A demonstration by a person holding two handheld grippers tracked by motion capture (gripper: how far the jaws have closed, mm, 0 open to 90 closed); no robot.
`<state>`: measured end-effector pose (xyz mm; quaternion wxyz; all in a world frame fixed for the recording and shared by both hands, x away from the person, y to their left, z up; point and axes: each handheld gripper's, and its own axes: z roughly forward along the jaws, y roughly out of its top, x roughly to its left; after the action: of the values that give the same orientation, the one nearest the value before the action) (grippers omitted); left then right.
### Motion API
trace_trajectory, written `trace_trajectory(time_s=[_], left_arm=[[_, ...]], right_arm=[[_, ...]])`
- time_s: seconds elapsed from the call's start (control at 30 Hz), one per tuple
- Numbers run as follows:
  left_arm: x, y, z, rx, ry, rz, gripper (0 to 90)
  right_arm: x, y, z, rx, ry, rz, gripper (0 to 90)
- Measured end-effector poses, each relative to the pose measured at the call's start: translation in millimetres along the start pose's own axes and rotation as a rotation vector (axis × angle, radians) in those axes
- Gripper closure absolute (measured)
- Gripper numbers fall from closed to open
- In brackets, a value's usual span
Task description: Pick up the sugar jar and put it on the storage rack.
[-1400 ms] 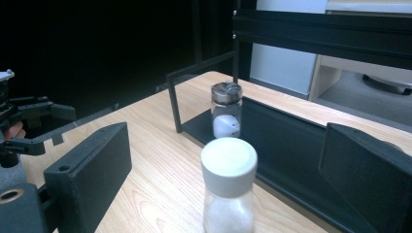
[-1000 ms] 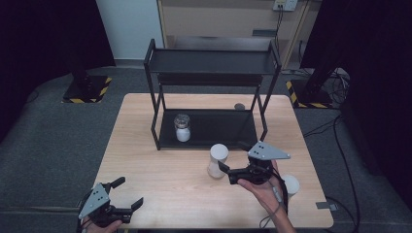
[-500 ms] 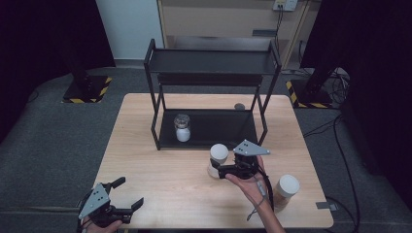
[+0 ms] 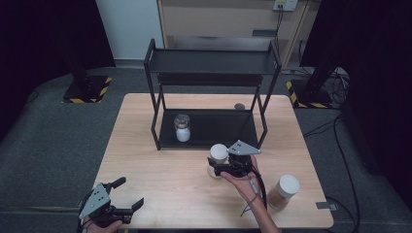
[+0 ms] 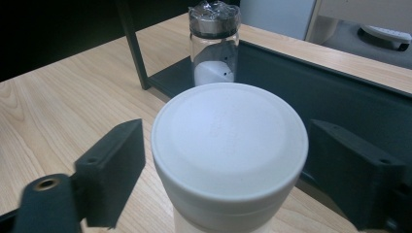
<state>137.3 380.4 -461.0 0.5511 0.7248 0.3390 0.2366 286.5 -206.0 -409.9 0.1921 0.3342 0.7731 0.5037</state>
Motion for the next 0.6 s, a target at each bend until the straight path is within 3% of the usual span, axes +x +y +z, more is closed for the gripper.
trace_trajectory(time_s=[0.3,0.6], left_arm=[[-0.1,0.2,0.0,0.002,0.0,0.001,1.1],[-0.2,0.2,0.0,0.001,-0.001,0.002,1.2]], right_arm=[[-1.1,-8.4,3.5,-0.022,0.008,-0.004,33.4],[1.7,-3.1,4.4,-0.006,-0.002,-0.008,34.0]])
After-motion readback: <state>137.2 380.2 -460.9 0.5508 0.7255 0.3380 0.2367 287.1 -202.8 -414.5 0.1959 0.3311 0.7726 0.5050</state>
